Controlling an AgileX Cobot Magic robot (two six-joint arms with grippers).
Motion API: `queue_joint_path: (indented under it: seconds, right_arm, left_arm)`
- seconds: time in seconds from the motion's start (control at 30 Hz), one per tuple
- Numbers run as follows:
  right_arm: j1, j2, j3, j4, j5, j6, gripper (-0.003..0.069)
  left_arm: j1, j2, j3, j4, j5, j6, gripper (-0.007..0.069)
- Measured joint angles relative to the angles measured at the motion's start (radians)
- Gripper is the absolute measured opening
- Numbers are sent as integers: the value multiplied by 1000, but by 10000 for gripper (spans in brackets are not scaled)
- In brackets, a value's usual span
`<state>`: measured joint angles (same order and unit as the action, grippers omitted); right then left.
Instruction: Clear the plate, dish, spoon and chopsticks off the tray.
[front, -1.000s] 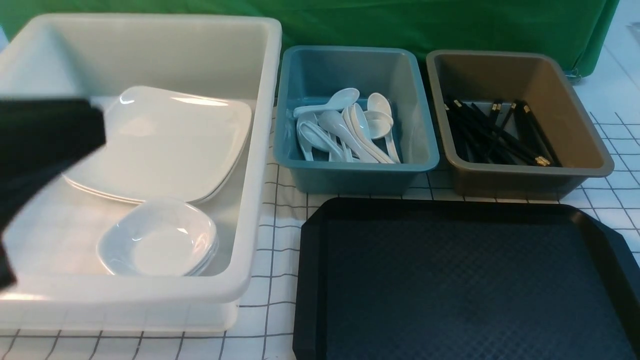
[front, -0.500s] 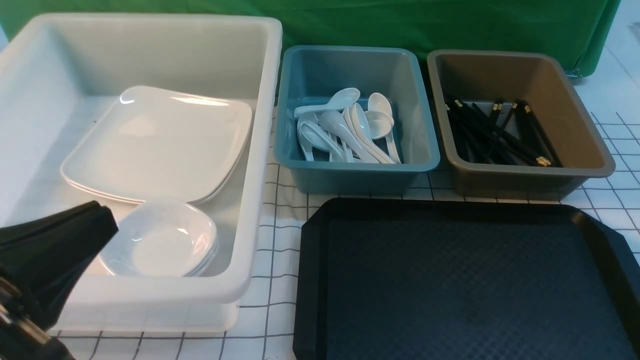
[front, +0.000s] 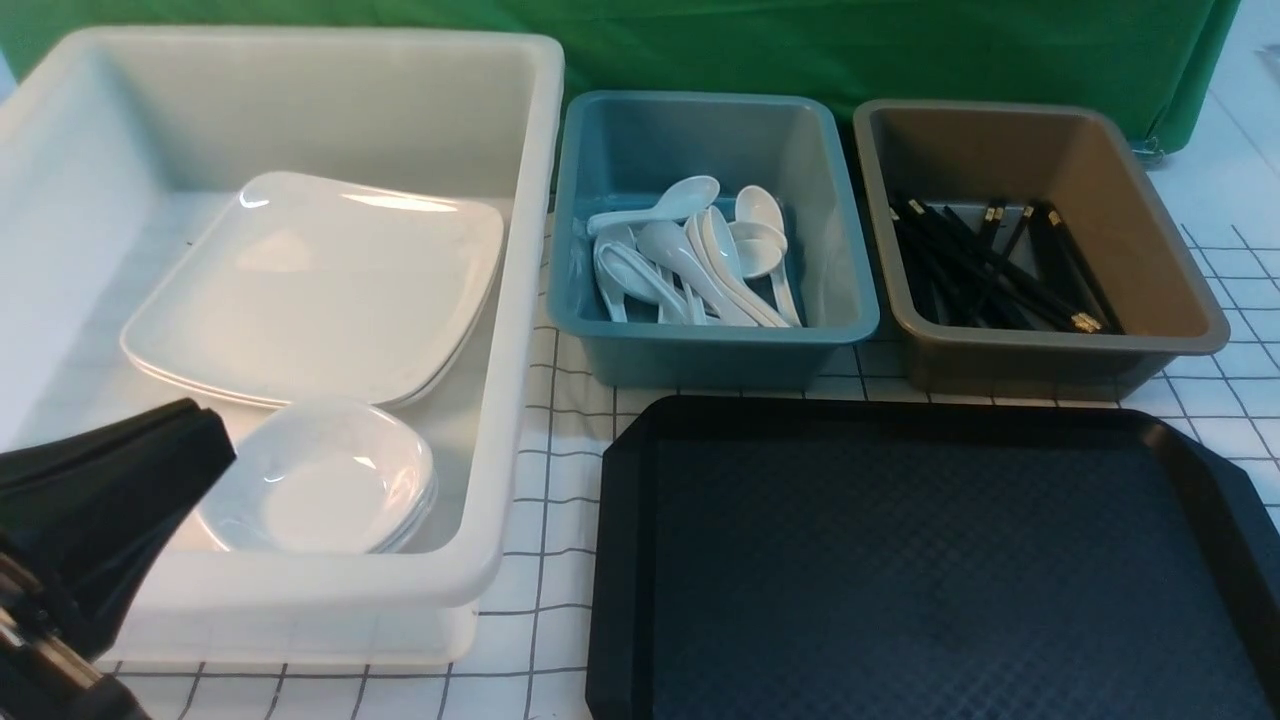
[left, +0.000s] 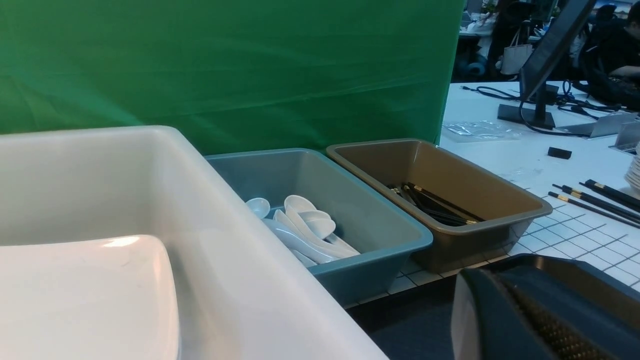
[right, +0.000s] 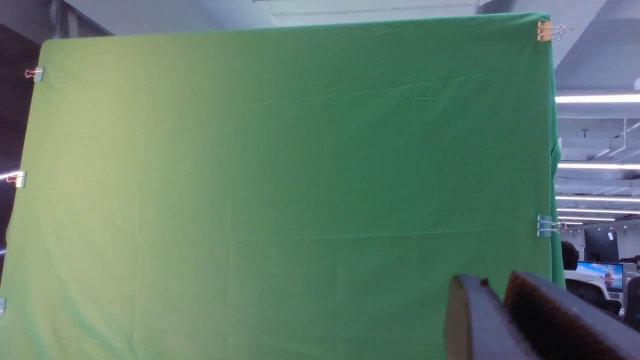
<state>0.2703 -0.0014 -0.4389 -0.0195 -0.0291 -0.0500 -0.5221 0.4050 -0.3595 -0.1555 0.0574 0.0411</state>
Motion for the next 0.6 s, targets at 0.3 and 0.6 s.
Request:
queue_joint_path:
  seconds: [0.3,0.6]
  right_arm:
    - [0,0,0,0,0,1,135]
    - [0,0,1,0,0,3,156]
  left_arm:
    - [82,-81,68,17,-18,35,5]
    - [419,-366,333,-2,-20,43,5]
